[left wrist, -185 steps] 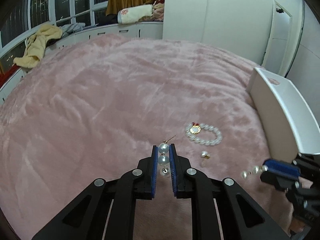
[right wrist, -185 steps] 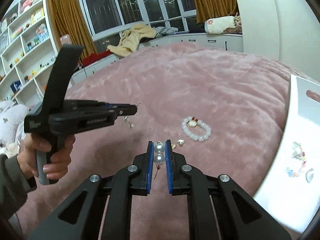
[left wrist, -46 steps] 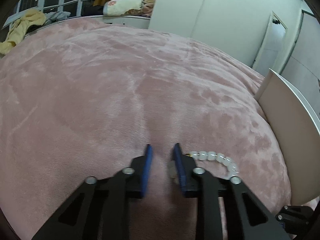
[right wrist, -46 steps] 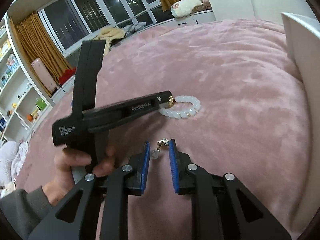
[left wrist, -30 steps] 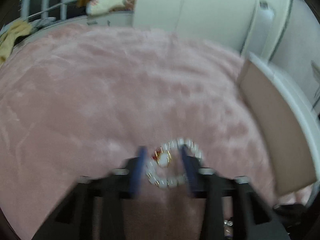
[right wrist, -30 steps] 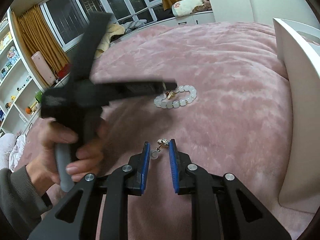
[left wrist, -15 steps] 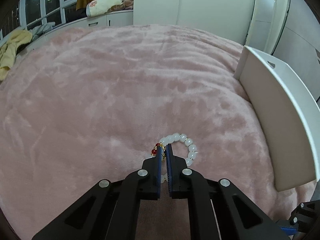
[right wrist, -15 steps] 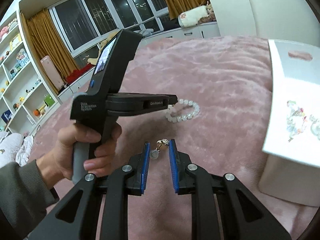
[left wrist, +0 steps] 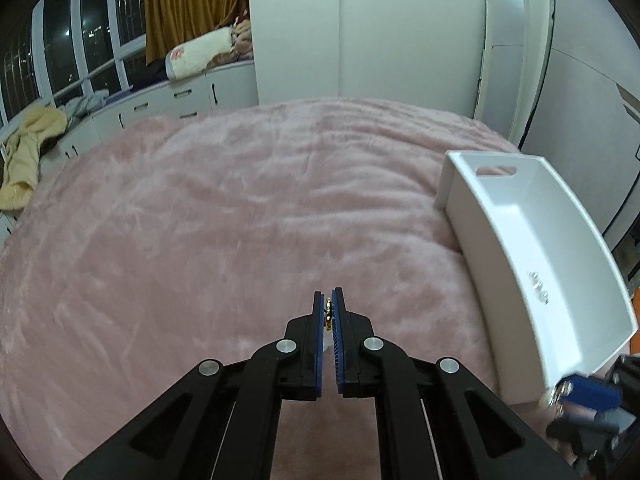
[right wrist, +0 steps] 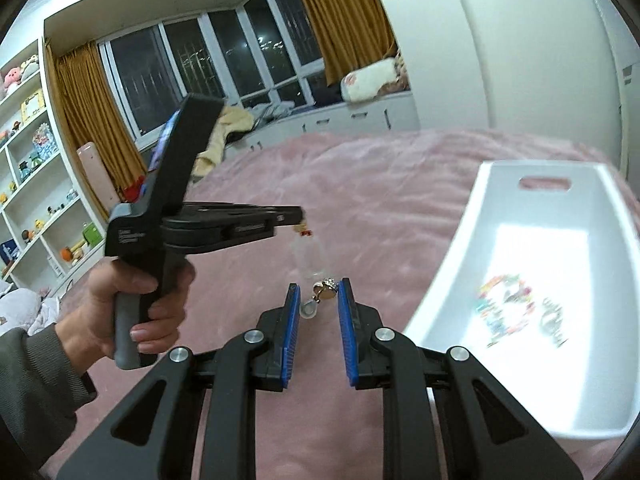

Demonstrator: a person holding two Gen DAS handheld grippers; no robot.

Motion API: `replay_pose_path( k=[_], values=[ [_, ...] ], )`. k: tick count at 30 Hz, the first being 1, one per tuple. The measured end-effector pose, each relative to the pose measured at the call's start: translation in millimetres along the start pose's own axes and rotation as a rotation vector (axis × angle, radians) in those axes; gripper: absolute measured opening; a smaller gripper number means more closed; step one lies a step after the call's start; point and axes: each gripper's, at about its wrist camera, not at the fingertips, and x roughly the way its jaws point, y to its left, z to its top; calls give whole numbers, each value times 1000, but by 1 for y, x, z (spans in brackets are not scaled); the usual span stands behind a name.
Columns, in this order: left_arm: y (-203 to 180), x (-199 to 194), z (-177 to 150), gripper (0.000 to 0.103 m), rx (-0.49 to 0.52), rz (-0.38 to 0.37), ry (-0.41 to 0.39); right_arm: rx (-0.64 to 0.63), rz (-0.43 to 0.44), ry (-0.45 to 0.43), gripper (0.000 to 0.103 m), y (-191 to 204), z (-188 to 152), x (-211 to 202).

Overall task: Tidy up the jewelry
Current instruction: 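Carry the bracelet and pendant over the white box with both tools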

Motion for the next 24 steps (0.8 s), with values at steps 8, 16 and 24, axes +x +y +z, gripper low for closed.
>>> replay_pose_path(
  k=[8,16,24],
  values=[
    [-46,-37,37,9,83,-21,-79,46,-84,-75,20,-48,30,-36],
    [-117,-57,62,9,158,-84,-127,95,-182,-71,20,-98,38,-70],
    [-192,-33,73,9,196,-153,-95,157,-226,-34,20,-129,28,-82]
  ],
)
